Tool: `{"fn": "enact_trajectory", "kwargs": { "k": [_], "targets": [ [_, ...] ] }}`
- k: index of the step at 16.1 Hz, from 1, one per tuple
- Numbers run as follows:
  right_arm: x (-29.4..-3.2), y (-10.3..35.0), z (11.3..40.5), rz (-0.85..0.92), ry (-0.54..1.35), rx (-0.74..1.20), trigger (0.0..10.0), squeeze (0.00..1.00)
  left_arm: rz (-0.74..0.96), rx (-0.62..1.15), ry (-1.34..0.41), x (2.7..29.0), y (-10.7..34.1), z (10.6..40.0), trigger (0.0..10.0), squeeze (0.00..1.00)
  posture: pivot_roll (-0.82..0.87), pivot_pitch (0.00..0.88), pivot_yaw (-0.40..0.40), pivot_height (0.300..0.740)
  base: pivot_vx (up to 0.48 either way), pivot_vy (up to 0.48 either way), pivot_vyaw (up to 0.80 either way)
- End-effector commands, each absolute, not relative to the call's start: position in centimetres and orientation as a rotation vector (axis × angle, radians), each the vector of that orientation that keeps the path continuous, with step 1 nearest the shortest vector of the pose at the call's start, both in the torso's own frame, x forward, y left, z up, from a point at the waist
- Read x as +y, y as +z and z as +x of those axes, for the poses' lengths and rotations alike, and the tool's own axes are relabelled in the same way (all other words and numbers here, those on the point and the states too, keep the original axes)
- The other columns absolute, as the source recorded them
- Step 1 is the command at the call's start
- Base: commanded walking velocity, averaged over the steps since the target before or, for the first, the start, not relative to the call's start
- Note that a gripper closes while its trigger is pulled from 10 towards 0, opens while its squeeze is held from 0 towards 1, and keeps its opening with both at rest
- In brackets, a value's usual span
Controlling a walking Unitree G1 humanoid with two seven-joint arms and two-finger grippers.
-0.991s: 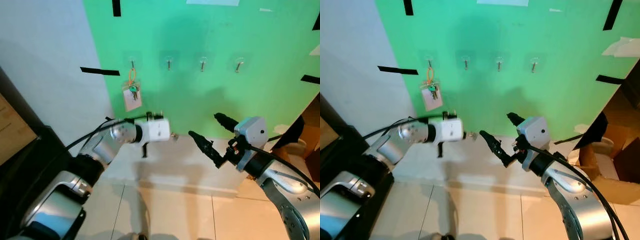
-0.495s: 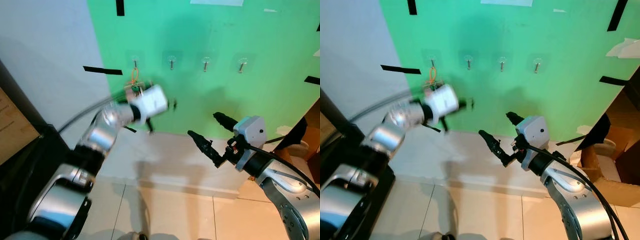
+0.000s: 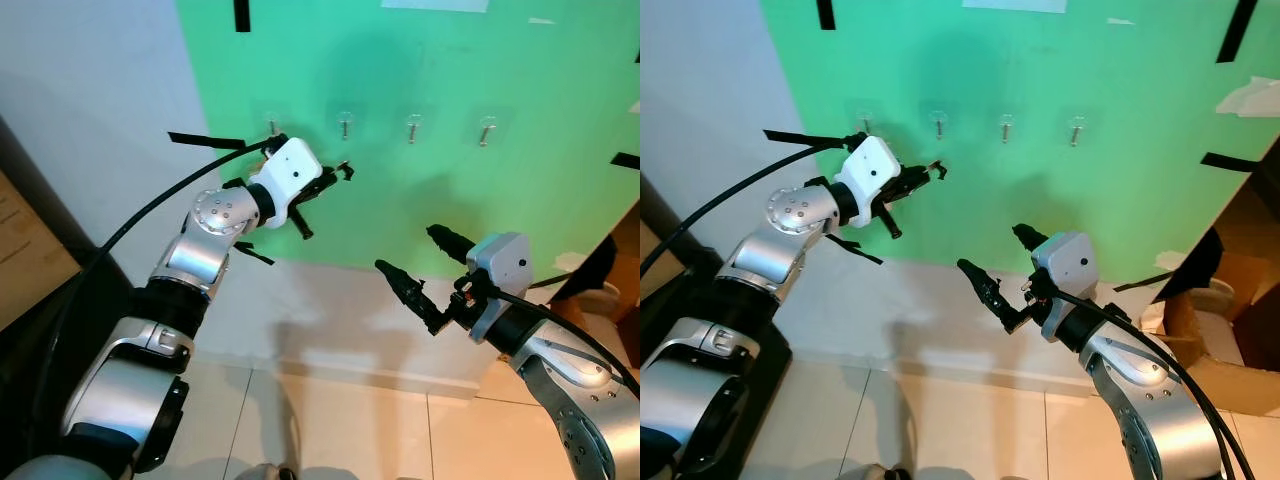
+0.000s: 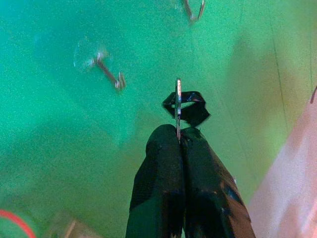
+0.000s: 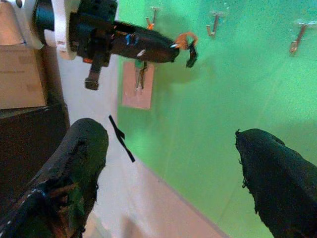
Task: Hang keys on a hook
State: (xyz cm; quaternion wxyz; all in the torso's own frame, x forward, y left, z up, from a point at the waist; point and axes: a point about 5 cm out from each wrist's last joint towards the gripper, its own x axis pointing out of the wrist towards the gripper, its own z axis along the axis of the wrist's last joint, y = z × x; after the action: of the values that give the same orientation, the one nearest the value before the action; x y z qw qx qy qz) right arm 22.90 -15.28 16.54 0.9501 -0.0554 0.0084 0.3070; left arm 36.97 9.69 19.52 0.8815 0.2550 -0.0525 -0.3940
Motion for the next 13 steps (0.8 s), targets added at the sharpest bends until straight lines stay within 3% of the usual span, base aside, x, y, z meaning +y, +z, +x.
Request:
{"fn": "enact_trajectory", "kwargs": {
  "k": [1, 4, 8, 13],
  "targets": [
    [-15.1, 17.0, 22.7, -0.113, 0.627, -0.008, 10.0, 0.00, 0.559, -0.179, -0.833, 8.5, 20.7, 37.0, 10.0, 0.00, -0.26, 0.000, 0.071, 0.740, 0.000, 0.000, 0.00],
    [-15.2, 16.6, 22.6, -0.110, 0.617, 0.001, 10.0, 0.00, 0.671, -0.248, -0.745, 6.4, 20.4, 36.6, 10.0, 0.00, -0.26, 0.000, 0.078, 0.740, 0.000, 0.000, 0.00],
    [-15.3, 16.1, 22.7, -0.088, 0.616, 0.009, 10.0, 0.00, 0.705, -0.354, -0.585, 6.2, 19.5, 35.0, 10.0, 0.00, -0.24, 0.000, 0.052, 0.740, 0.000, 0.000, 0.00],
    [-15.0, 15.9, 22.9, -0.084, 0.634, 0.006, 10.0, 0.00, 0.729, -0.376, -0.562, 6.1, 19.0, 34.1, 10.0, 0.00, -0.22, 0.000, 0.037, 0.740, 0.000, 0.000, 0.00]
  ]
}}
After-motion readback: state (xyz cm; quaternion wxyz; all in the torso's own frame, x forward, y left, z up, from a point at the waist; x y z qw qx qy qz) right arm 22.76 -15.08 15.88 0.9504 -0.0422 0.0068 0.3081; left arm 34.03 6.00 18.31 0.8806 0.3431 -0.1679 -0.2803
